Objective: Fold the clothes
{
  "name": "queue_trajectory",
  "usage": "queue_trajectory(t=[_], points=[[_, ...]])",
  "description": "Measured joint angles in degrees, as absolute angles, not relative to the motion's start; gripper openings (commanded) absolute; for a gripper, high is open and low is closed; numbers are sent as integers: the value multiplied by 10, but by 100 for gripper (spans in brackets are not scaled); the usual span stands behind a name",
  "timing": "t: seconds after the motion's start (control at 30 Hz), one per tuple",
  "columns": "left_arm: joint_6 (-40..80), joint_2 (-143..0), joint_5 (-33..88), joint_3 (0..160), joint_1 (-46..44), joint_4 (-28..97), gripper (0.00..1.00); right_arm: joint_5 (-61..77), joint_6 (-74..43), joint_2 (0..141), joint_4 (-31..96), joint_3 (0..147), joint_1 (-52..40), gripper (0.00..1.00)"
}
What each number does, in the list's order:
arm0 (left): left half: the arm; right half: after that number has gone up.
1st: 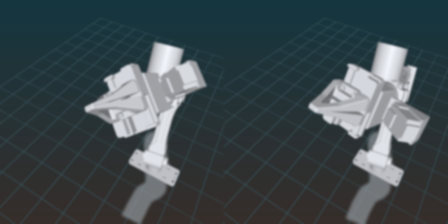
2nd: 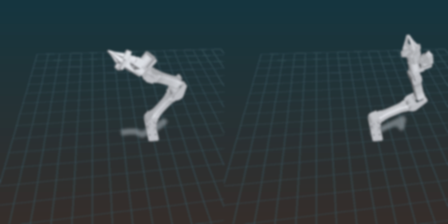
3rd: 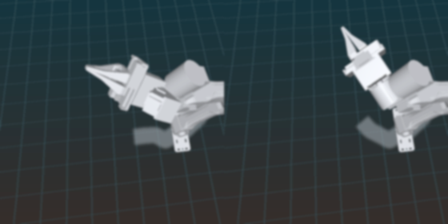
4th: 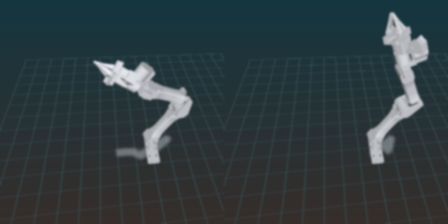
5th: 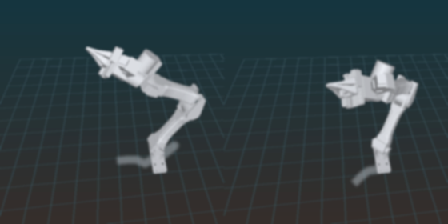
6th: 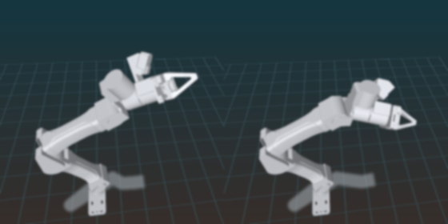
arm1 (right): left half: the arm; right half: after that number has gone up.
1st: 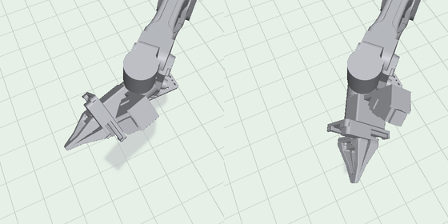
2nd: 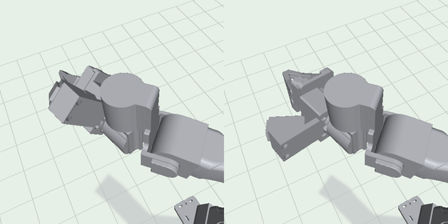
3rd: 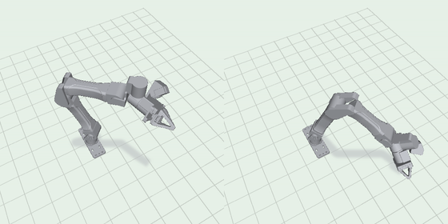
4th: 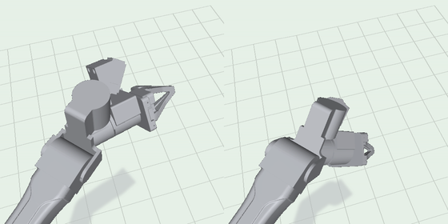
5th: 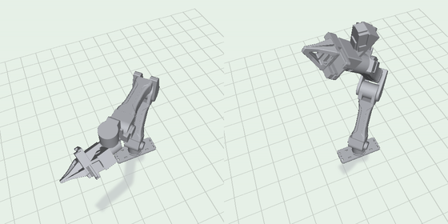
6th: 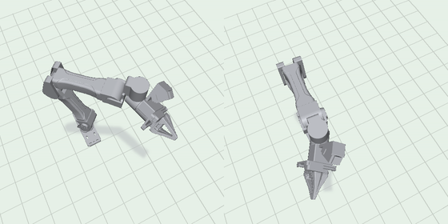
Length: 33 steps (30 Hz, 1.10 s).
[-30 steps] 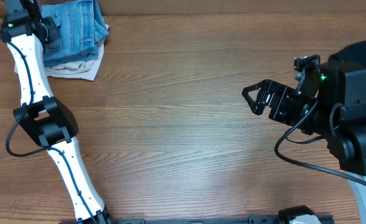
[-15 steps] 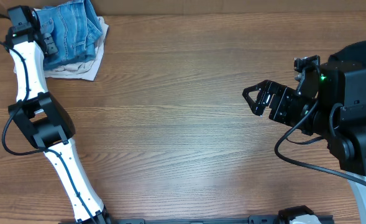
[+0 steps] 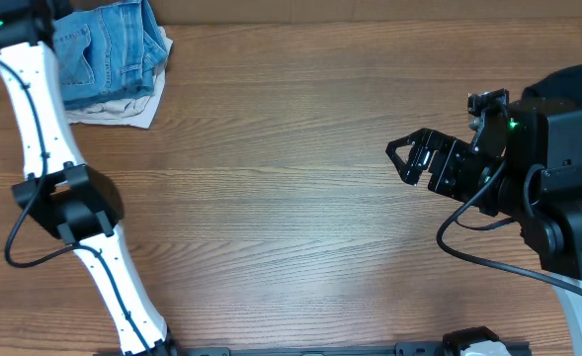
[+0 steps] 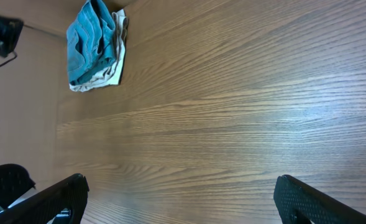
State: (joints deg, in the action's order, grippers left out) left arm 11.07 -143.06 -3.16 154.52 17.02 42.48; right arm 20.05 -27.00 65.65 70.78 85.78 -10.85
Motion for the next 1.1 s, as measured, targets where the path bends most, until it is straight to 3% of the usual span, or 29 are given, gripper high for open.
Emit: queue_trajectory(t=[0.3, 0.53, 0.9, 1.1], points=[[115, -1525, -19, 1545, 113, 350, 35, 201, -270, 656, 726, 858, -109, 99], [117, -1614, -14, 1542, 106, 368, 42, 201, -270, 656, 731, 858, -109, 99], [88, -1570, -17, 1541, 106, 394, 49, 194, -270, 657, 731, 858, -109, 99], [85, -1472, -50, 1541, 113, 377, 42, 194, -270, 657, 730, 858, -109, 99]])
